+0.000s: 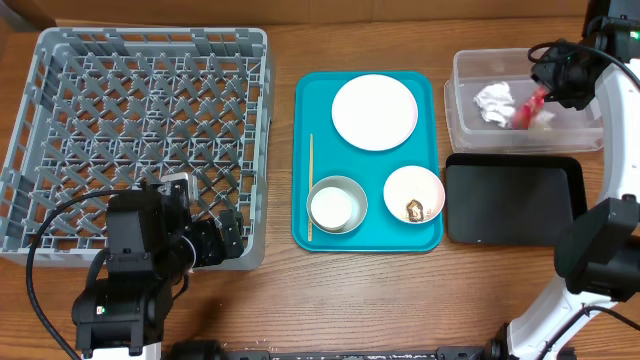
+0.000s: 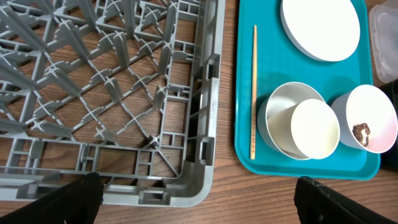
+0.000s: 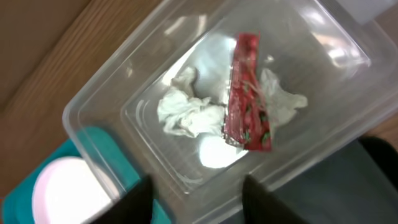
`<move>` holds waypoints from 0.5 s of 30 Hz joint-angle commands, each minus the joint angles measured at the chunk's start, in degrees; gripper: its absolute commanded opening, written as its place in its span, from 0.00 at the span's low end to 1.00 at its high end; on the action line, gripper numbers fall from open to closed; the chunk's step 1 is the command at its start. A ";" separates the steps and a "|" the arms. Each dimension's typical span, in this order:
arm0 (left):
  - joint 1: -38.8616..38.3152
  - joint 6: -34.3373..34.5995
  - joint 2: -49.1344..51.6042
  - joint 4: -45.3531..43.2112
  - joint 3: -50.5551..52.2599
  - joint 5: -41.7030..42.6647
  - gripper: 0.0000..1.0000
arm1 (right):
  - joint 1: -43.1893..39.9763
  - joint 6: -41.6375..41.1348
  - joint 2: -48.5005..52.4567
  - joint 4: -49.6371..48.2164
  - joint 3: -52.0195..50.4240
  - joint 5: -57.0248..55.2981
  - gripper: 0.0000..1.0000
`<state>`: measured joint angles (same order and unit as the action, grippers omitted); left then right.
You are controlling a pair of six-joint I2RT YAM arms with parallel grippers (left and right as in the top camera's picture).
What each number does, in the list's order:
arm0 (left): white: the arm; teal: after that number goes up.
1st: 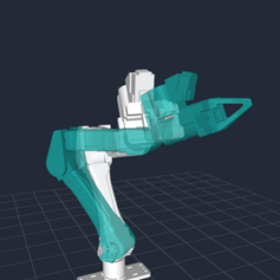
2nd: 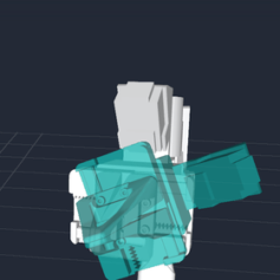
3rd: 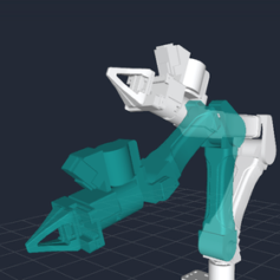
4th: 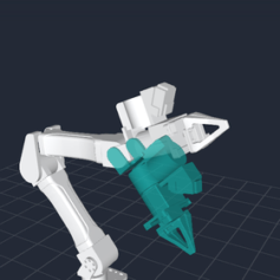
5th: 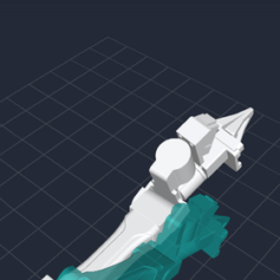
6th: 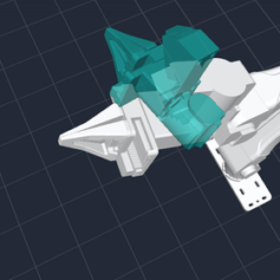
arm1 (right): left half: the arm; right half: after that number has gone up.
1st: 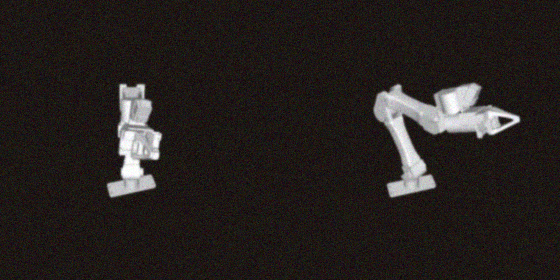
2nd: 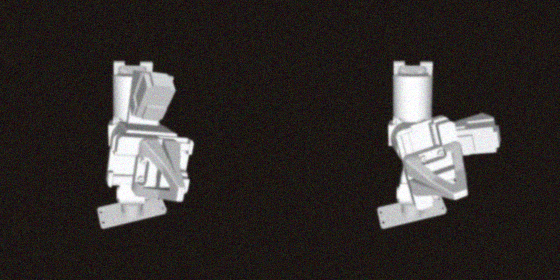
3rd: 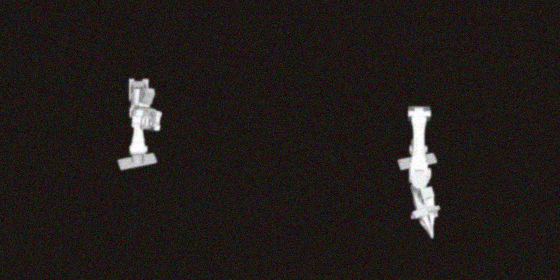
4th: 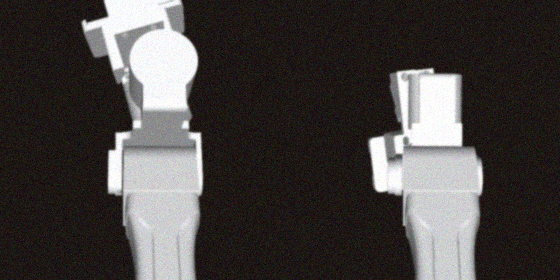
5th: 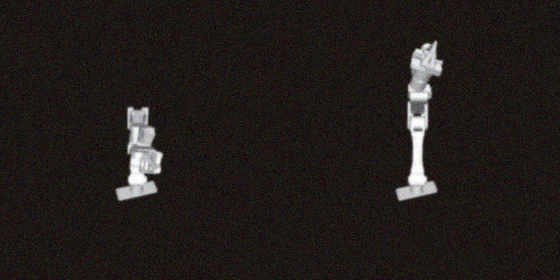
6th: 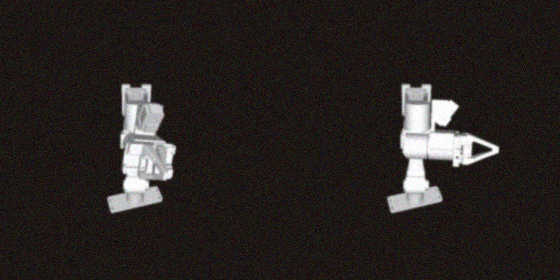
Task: Sort waste into correct bins and load items into the dishwasher
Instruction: 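Drop the red wrapper into the clear bin with the right gripper, then grasp the rim of the rice bowl with the right gripper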
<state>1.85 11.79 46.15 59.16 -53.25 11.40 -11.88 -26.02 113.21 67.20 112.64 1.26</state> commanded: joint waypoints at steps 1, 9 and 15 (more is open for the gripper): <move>0.00 -0.87 -0.07 0.00 -1.33 0.68 1.00 | -0.15 3.76 -1.49 0.68 1.14 5.05 0.65; 0.00 -0.90 -0.07 -0.04 -1.33 0.63 1.00 | 0.59 8.74 -11.72 9.22 2.34 5.79 0.71; 0.00 -0.87 -0.07 -0.02 -1.33 0.66 1.00 | 1.01 11.34 -17.62 19.04 -0.22 8.24 0.74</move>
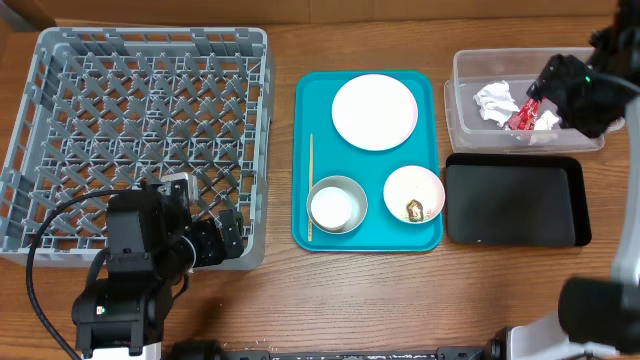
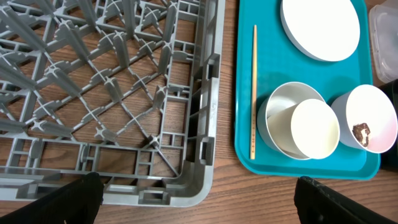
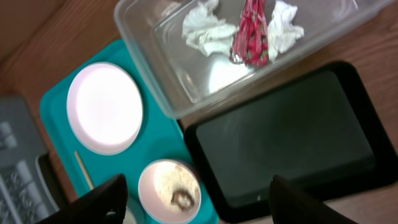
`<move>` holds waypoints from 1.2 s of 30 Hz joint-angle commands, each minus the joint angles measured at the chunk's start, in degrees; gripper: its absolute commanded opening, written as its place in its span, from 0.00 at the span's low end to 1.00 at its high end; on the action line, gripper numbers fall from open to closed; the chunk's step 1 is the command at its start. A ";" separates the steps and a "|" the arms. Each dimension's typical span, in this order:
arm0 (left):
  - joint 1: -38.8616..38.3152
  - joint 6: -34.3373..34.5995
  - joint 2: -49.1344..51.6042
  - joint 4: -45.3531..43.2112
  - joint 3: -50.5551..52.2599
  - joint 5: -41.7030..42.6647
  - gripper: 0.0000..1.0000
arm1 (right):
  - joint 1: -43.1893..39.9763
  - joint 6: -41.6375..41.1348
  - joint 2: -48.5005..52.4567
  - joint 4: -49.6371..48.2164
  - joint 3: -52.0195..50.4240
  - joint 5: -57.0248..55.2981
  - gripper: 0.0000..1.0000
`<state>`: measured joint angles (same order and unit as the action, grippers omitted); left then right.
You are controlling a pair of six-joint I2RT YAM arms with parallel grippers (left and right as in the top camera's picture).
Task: Sort waste into correct bins and load items into the dishwasher
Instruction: 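Grasp the rim of the rice bowl with the right gripper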
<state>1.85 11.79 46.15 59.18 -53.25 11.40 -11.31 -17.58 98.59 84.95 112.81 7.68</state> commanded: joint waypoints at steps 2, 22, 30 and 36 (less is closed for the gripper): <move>0.00 -0.90 -0.07 -0.04 -1.33 0.66 1.00 | 1.25 3.56 -6.05 2.56 -4.44 2.21 0.75; 0.00 -0.87 -0.07 0.11 -1.33 0.66 1.00 | 30.80 1.27 -25.31 -21.84 -42.36 2.49 0.79; 0.00 -0.87 -0.07 0.17 -1.33 0.68 1.00 | 32.54 -6.69 -10.16 -29.03 -42.36 2.49 0.67; 0.00 -0.87 -0.07 0.15 -1.33 0.68 1.00 | 34.05 -9.77 -0.63 -34.56 -42.36 2.49 0.64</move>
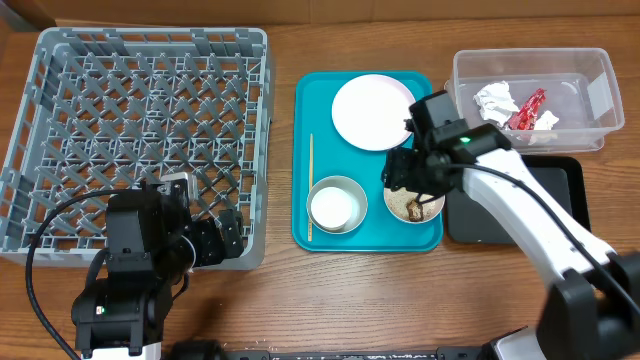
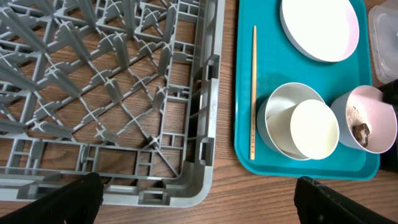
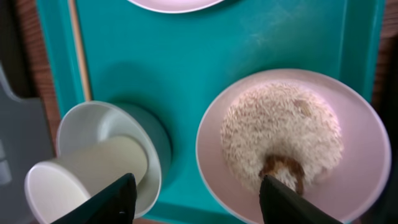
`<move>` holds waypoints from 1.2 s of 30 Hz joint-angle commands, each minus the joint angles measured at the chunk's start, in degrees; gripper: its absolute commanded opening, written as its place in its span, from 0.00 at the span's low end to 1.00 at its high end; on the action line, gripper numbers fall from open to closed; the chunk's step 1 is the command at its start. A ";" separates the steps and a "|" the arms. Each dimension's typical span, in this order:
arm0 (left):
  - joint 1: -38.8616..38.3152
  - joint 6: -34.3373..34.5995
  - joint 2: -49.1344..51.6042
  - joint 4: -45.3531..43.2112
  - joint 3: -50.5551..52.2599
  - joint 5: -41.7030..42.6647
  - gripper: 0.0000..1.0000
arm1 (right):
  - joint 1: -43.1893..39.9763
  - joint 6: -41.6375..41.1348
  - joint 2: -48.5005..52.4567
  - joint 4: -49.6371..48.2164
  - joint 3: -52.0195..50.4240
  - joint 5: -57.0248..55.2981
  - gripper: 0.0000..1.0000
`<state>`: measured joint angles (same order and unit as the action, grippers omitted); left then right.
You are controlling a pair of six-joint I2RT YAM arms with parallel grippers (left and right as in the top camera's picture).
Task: Sort waste into correct bins and load items into the dishwasher
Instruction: 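Grasp the rim of the rice bowl with the right gripper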
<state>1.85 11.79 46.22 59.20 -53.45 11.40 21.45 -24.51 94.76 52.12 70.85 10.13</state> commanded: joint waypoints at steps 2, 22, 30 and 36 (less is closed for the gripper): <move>0.00 -0.87 -0.13 0.15 -1.14 0.68 1.00 | 1.75 -3.74 5.51 -3.08 -0.39 -0.22 0.59; 0.00 -0.87 -0.13 0.33 -1.14 0.68 1.00 | 3.45 -13.09 11.82 -6.64 -0.42 -5.35 0.33; 0.00 -0.87 -0.13 0.37 -1.14 0.70 1.00 | 4.85 -14.53 11.89 -5.99 -0.52 -8.13 0.31; 0.00 -0.87 -0.13 0.39 -1.14 0.70 1.00 | 4.85 -16.17 11.89 -6.80 -2.89 -8.15 0.24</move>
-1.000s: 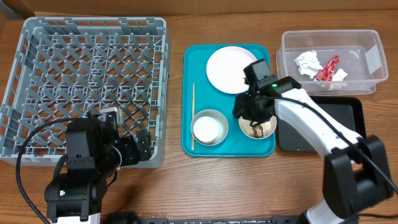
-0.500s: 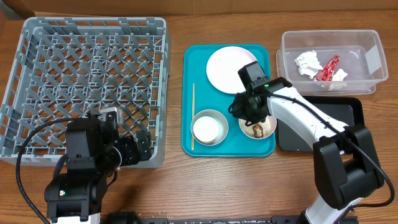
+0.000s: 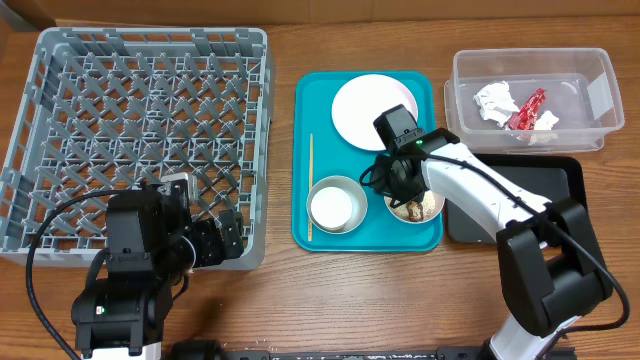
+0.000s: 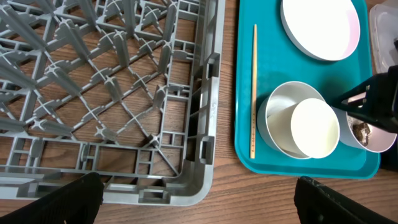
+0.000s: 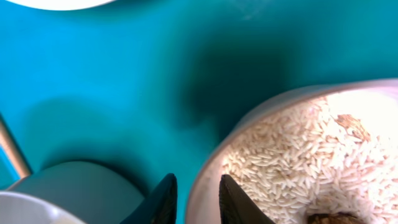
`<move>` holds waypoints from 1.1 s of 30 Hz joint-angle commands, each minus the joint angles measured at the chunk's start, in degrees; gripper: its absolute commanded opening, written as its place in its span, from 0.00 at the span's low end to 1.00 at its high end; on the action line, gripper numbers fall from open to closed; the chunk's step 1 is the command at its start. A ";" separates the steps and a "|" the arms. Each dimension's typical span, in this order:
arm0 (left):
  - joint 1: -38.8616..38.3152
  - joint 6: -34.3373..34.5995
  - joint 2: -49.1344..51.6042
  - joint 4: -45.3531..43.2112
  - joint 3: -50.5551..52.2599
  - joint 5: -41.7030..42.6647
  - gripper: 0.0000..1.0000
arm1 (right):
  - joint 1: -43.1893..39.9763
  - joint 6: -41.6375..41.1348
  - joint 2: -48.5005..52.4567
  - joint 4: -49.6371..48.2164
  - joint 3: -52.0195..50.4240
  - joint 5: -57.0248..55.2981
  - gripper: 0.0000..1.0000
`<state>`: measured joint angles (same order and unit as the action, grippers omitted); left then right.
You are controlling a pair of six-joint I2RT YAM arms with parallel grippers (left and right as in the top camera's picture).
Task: Sort waste into correct bins and load items into the dishwasher
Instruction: 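Grasp the rim of the rice bowl with the right gripper, then tip the rice bowl over the black tray to empty the scraps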
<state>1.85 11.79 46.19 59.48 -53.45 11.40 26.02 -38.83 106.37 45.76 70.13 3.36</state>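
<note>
A pale bowl (image 3: 422,204) of rice with a brown scrap in it stands at the front right of the teal tray (image 3: 320,100). My right gripper (image 3: 393,185) is down at the bowl's left rim. In the right wrist view its fingers (image 5: 166,198) straddle the rim of the bowl (image 5: 311,149), one outside and one over the rice, shut on it. My left gripper (image 4: 199,202) hangs open over the near right corner of the grey dish rack (image 3: 140,120), holding nothing.
The tray also carries a white plate (image 3: 368,108), a metal bowl with a paper cup (image 3: 335,205) in it, and a chopstick (image 3: 310,185). A clear bin (image 3: 580,110) with tissues and a red wrapper stands at the back right, a black tray (image 3: 555,180) before it.
My right gripper was open above the rice bowl and the metal bowl. Now it is lower and its fingers have come together on the rice bowl's left rim. The left arm is unchanged.
My right gripper hung open over the clear bin, where the red wrapper lay among tissues. It then stood higher, over the bin and the black tray. Later it was open above the tray's two bowls, and now it grips the rice bowl's rim.
</note>
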 commanded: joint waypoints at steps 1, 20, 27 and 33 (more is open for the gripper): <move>0.00 -0.87 -0.11 0.09 -1.14 0.70 1.00 | 0.28 -1.81 0.28 -0.76 -2.67 -1.40 0.24; 0.00 -0.87 -0.11 0.31 -1.14 0.70 1.00 | 0.26 1.75 -0.37 11.30 7.63 -0.85 0.04; 0.00 -0.87 -0.11 0.28 -1.14 0.68 1.00 | -1.40 3.93 -5.16 19.19 15.56 -2.69 0.04; 0.00 -0.87 -0.11 0.31 -1.14 0.70 1.00 | -8.72 8.90 -11.23 21.77 16.57 2.60 0.04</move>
<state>1.85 11.79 46.19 59.83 -53.45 11.40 22.20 -34.33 100.14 67.11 84.55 2.66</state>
